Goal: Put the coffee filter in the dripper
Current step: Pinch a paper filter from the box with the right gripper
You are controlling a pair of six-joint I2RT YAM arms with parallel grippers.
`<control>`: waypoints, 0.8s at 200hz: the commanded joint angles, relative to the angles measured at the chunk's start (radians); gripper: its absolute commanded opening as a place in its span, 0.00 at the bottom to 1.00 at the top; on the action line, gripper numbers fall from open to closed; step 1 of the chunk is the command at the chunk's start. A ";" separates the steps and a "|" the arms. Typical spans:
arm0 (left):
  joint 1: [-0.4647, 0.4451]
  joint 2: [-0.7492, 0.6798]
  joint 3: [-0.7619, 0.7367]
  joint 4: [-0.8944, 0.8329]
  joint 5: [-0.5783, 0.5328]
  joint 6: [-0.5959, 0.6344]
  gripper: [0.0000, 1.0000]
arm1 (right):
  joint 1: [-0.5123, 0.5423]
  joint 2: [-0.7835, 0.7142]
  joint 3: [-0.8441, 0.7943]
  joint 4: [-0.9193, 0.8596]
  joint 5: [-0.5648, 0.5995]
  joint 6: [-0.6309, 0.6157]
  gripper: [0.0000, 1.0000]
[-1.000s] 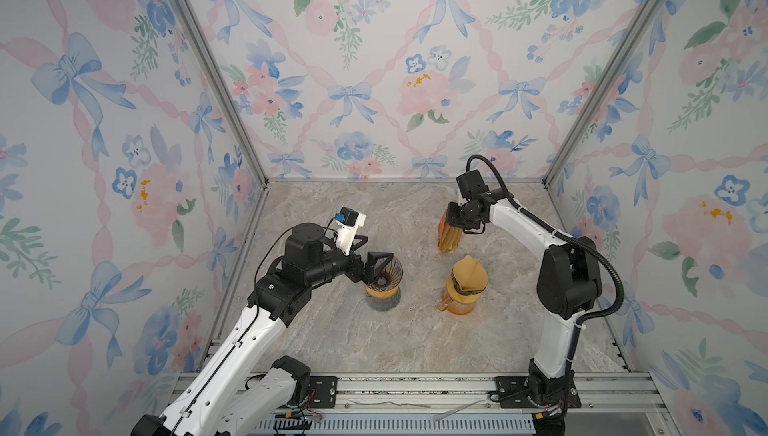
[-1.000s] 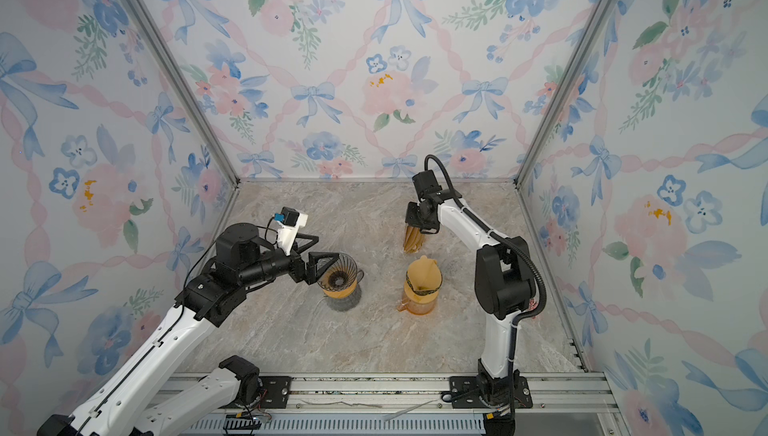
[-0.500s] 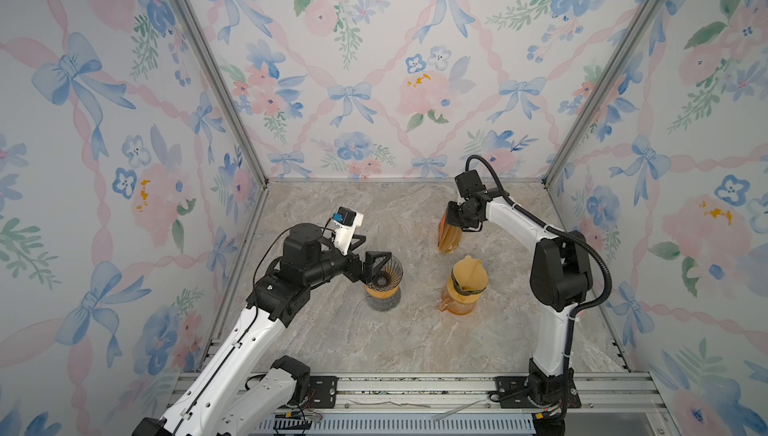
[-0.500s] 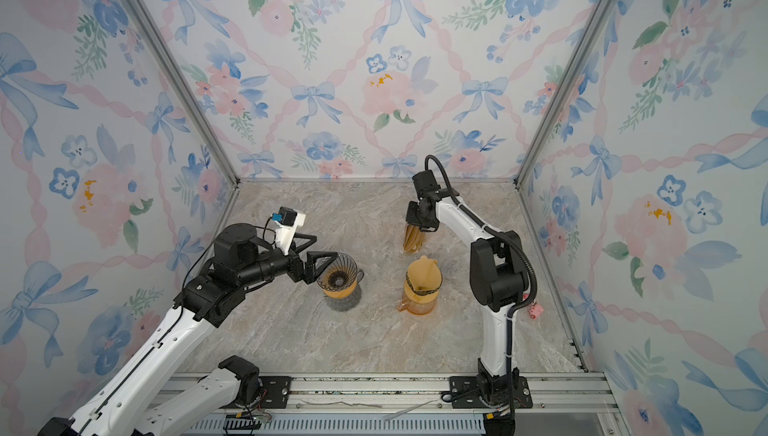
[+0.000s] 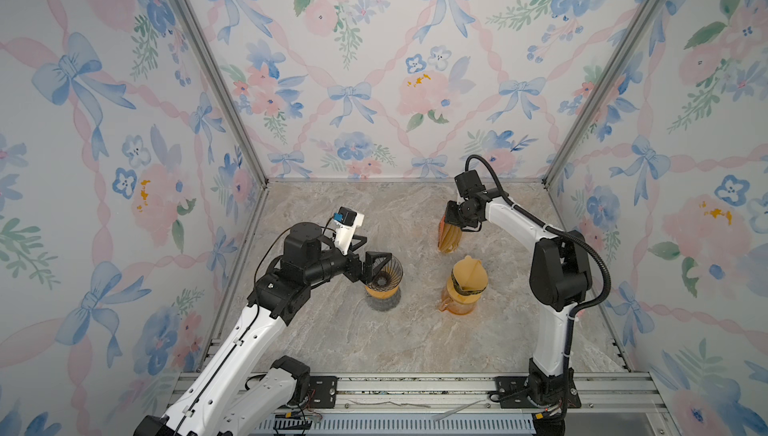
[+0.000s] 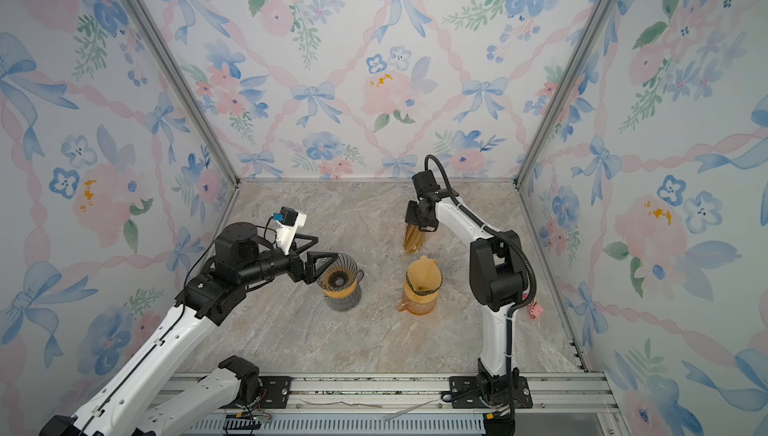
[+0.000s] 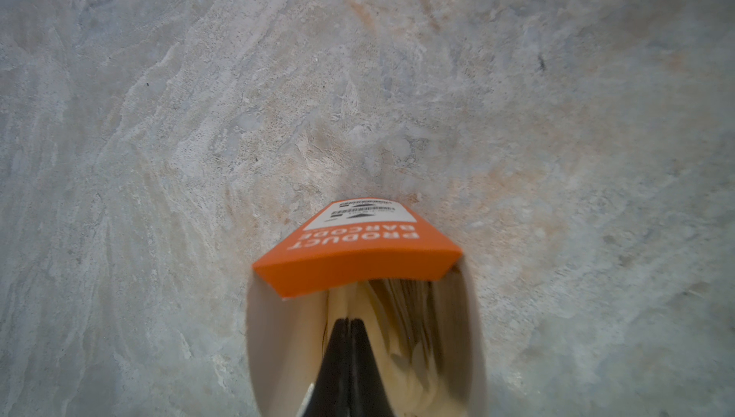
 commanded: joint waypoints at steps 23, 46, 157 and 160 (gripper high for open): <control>0.009 0.001 -0.013 0.016 0.011 -0.008 0.98 | -0.008 -0.105 -0.058 0.023 -0.010 -0.009 0.02; 0.008 0.004 -0.015 0.017 0.011 -0.008 0.98 | -0.008 -0.138 -0.089 0.031 -0.013 -0.009 0.01; 0.010 -0.007 -0.020 0.016 -0.015 -0.008 0.98 | -0.009 -0.223 -0.152 0.029 -0.040 -0.036 0.01; 0.010 -0.007 -0.020 0.016 -0.015 -0.008 0.98 | -0.009 -0.222 -0.151 0.029 -0.040 -0.038 0.01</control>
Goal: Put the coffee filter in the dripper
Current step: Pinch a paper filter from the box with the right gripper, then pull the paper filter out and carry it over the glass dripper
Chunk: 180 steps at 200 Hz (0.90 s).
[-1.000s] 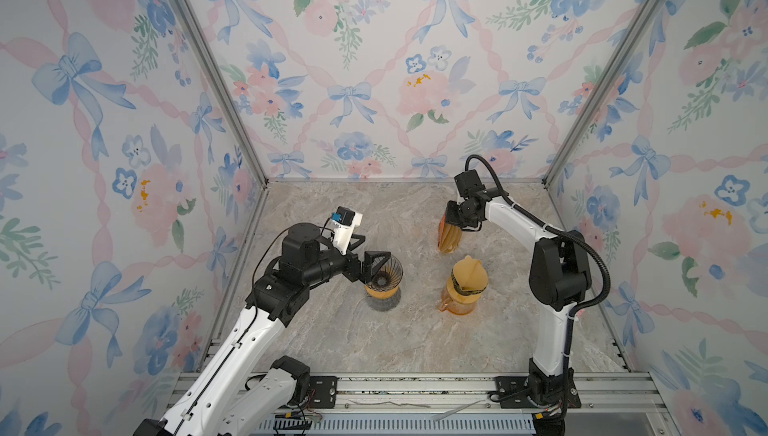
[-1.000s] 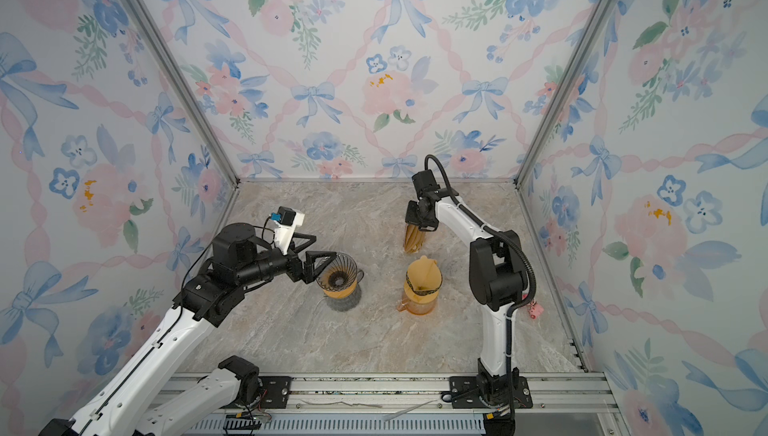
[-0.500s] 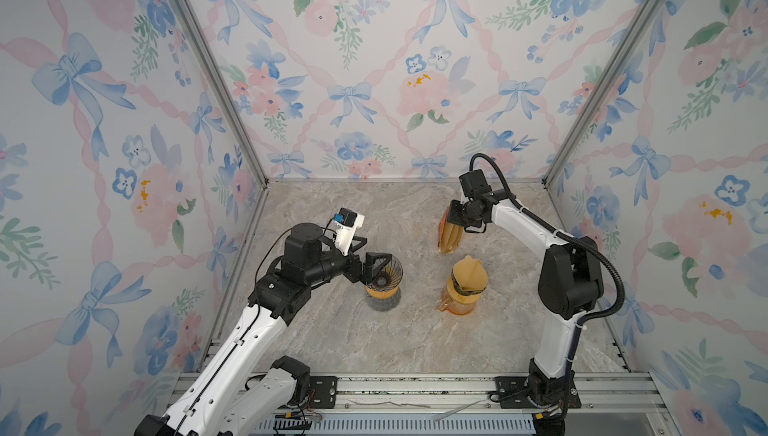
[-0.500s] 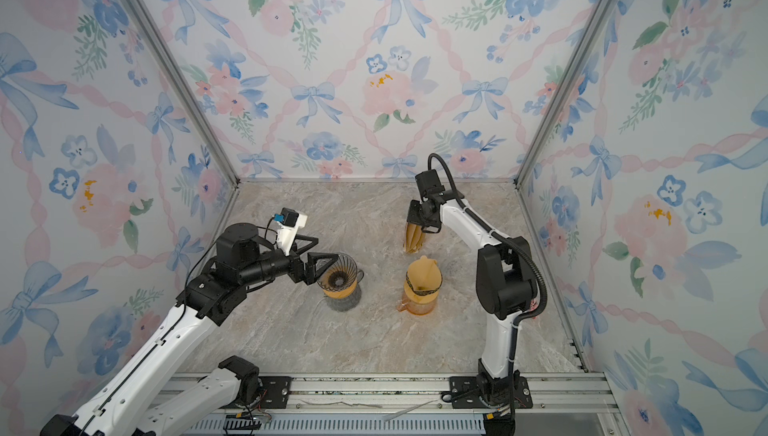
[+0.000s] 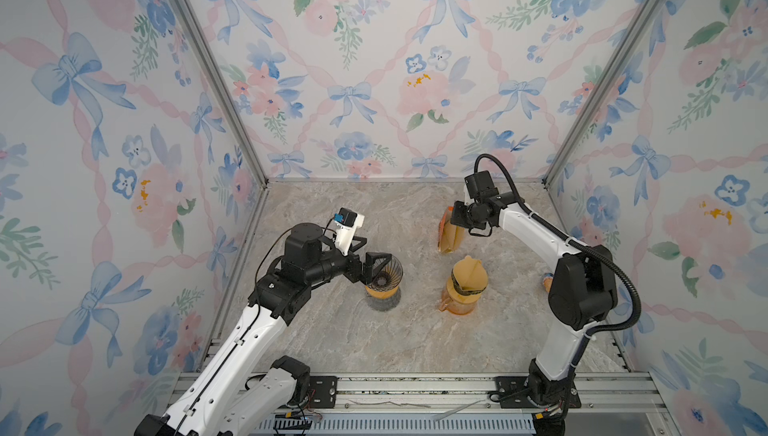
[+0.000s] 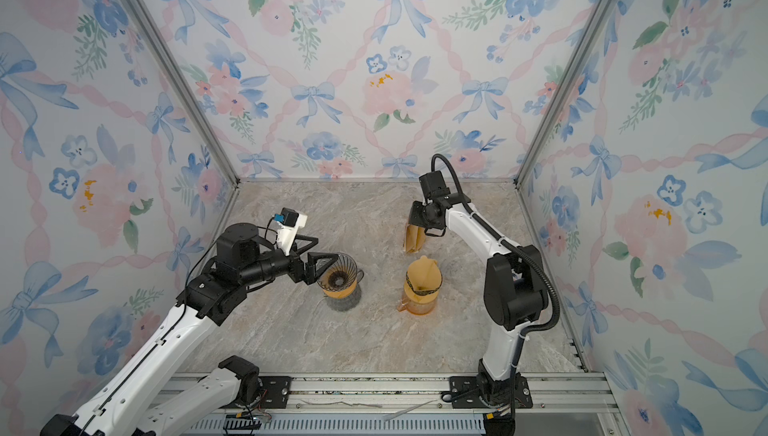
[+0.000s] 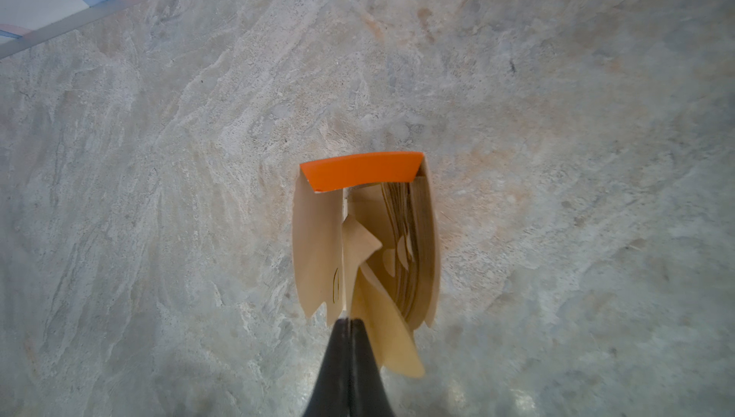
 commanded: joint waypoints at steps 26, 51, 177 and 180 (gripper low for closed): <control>0.011 -0.007 -0.010 0.017 -0.009 -0.006 0.98 | -0.008 -0.042 -0.014 -0.015 -0.020 -0.031 0.01; 0.014 -0.010 -0.010 0.016 -0.005 -0.006 0.98 | -0.008 -0.061 -0.010 -0.019 -0.017 -0.041 0.01; 0.026 -0.035 -0.020 0.014 -0.040 -0.003 0.98 | 0.118 -0.122 0.275 -0.189 -0.069 -0.195 0.01; 0.026 -0.034 -0.021 0.015 -0.043 -0.003 0.98 | 0.125 -0.122 0.286 -0.197 -0.069 -0.199 0.01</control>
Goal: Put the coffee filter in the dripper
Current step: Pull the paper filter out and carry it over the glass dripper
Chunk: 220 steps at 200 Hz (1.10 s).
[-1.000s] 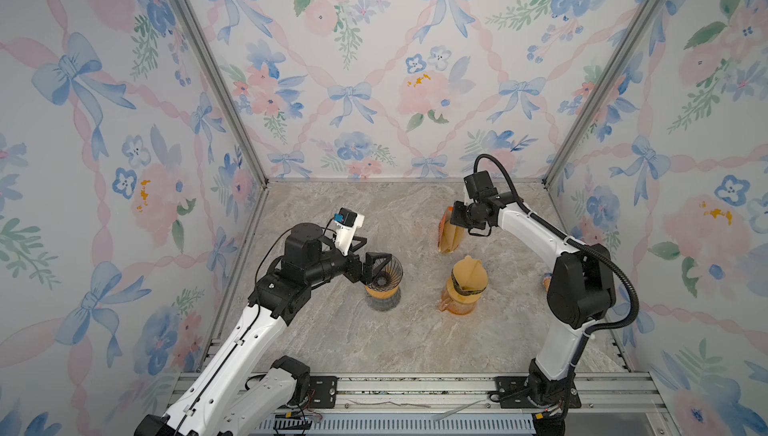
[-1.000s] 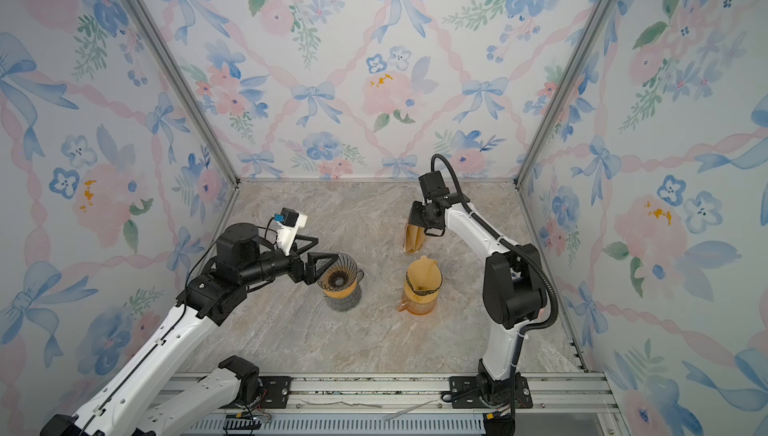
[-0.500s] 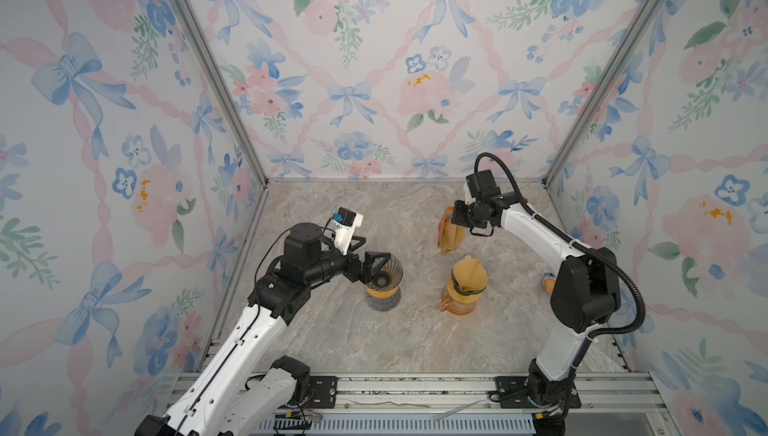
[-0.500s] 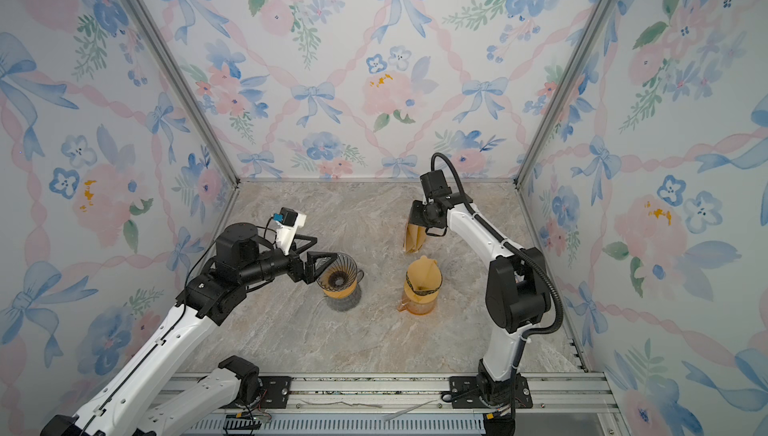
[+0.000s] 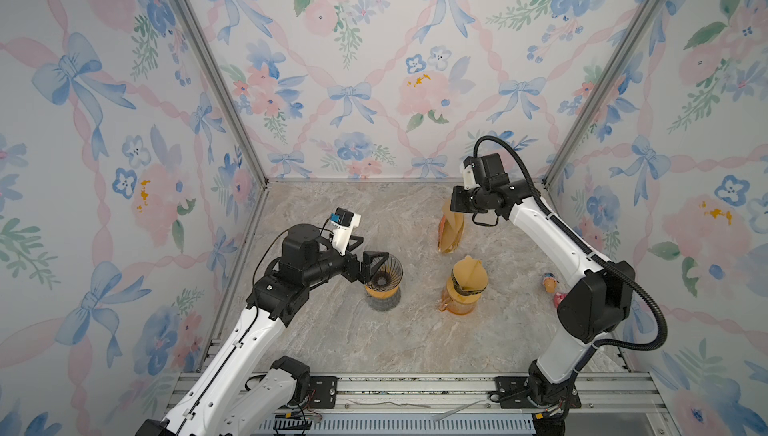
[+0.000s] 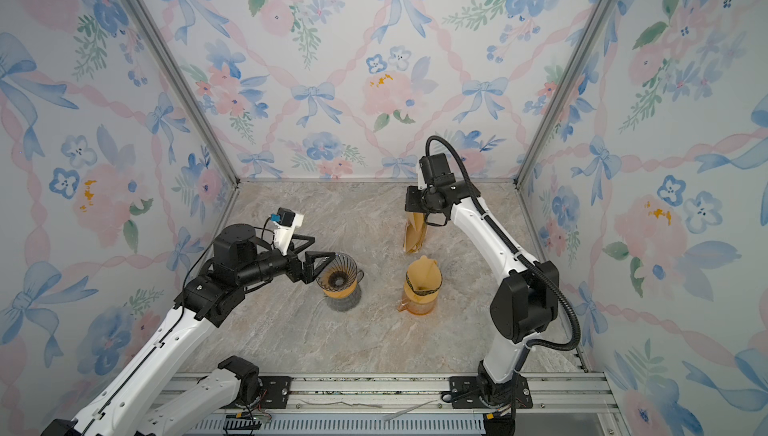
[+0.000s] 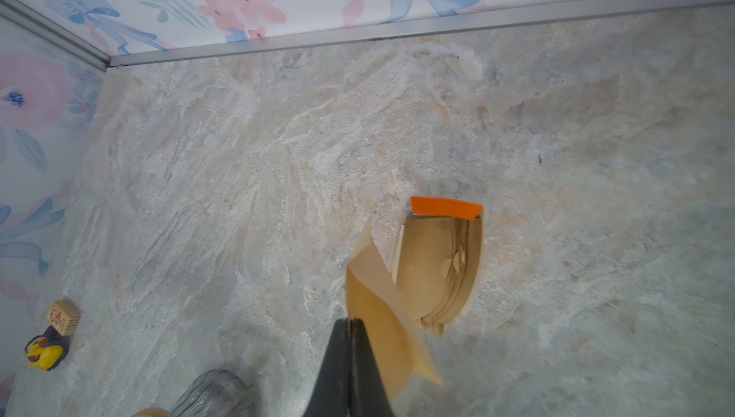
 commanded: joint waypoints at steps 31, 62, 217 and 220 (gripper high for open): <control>0.009 -0.026 -0.014 0.015 -0.044 0.000 0.98 | 0.126 -0.031 0.182 -0.152 -0.002 -0.089 0.01; 0.006 -0.046 -0.017 0.014 -0.087 0.004 0.98 | 0.204 -0.032 0.264 -0.220 0.000 -0.125 0.01; 0.006 -0.303 -0.136 -0.066 -0.078 -0.073 0.98 | 0.509 0.014 0.390 -0.562 -0.023 -0.238 0.04; 0.005 -0.302 -0.136 -0.067 -0.078 -0.073 0.98 | 0.513 0.018 0.391 -0.562 -0.023 -0.237 0.04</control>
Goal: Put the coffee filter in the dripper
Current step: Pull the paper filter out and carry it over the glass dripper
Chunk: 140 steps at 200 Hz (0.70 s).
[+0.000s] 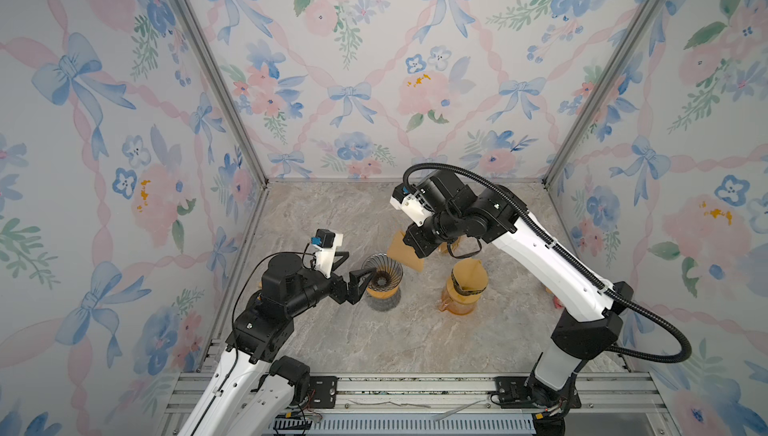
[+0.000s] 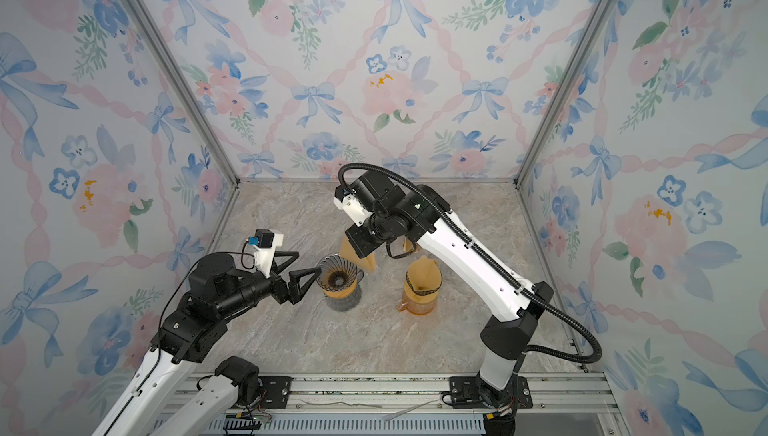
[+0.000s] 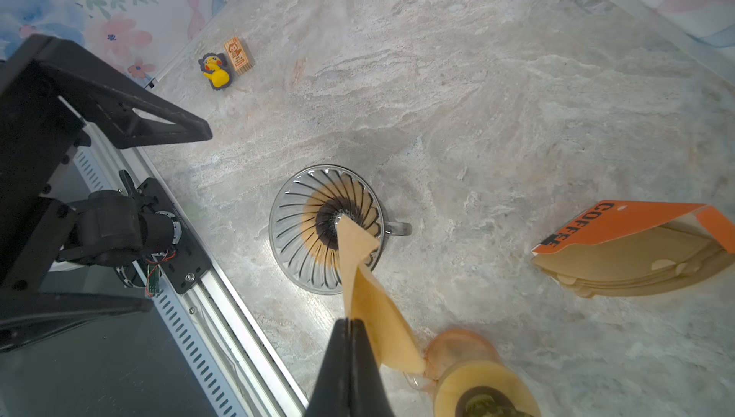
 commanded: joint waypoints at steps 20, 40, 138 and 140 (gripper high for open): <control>0.005 -0.014 -0.005 0.006 0.009 -0.022 0.98 | 0.050 0.058 0.041 -0.043 0.003 -0.005 0.04; 0.005 -0.018 -0.005 0.007 0.009 -0.022 0.98 | 0.074 0.100 0.061 -0.053 0.030 -0.003 0.04; 0.005 -0.031 -0.040 0.007 0.011 -0.029 0.98 | 0.129 0.201 0.077 0.023 0.071 0.045 0.19; 0.004 -0.031 -0.041 0.007 0.011 -0.029 0.98 | 0.130 0.202 0.077 0.026 0.071 0.046 0.21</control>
